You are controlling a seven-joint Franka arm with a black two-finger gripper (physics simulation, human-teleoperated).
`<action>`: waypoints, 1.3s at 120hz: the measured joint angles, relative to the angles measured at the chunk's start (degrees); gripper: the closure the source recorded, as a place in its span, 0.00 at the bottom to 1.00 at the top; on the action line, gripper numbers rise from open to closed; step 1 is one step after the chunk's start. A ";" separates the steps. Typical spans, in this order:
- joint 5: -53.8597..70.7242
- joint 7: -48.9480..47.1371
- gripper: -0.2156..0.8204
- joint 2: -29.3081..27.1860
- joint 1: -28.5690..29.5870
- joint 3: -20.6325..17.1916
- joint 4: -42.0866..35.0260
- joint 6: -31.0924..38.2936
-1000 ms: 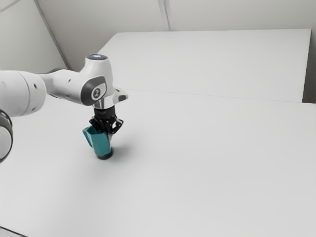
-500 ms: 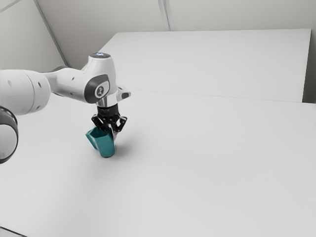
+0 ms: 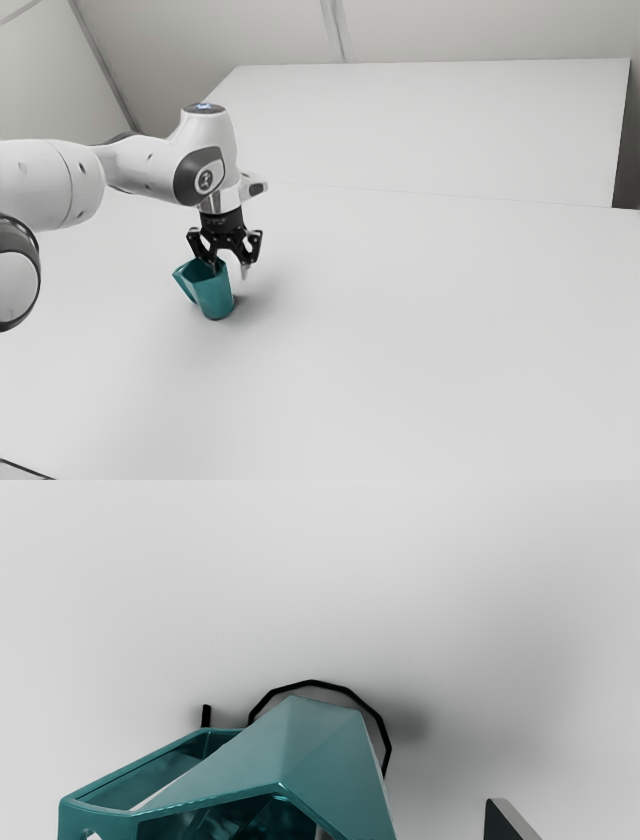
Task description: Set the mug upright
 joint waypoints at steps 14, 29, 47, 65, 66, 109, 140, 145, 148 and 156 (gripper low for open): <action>-0.24 -0.23 0.51 0.00 -0.32 0.00 0.57 -0.04; -0.37 -0.45 0.50 -0.07 -0.45 0.00 1.06 -0.25; -0.51 -0.65 0.48 -0.23 -0.46 0.00 1.30 -0.60; -0.55 -0.80 0.48 -0.25 -0.48 -0.45 3.30 -1.61; -0.55 -0.81 0.48 -0.25 -0.48 -0.46 3.43 -1.71; -0.58 -0.82 0.42 -1.03 -0.43 -0.77 6.25 -4.69; -2.36 2.71 0.27 -6.89 -0.25 -0.61 6.26 -5.20; -2.69 3.89 0.26 -8.25 -0.25 -0.46 6.04 -5.24; -2.87 4.65 0.25 -9.03 -0.23 -0.36 5.97 -5.27; -3.97 6.90 0.24 -10.57 -0.54 0.74 5.88 -5.36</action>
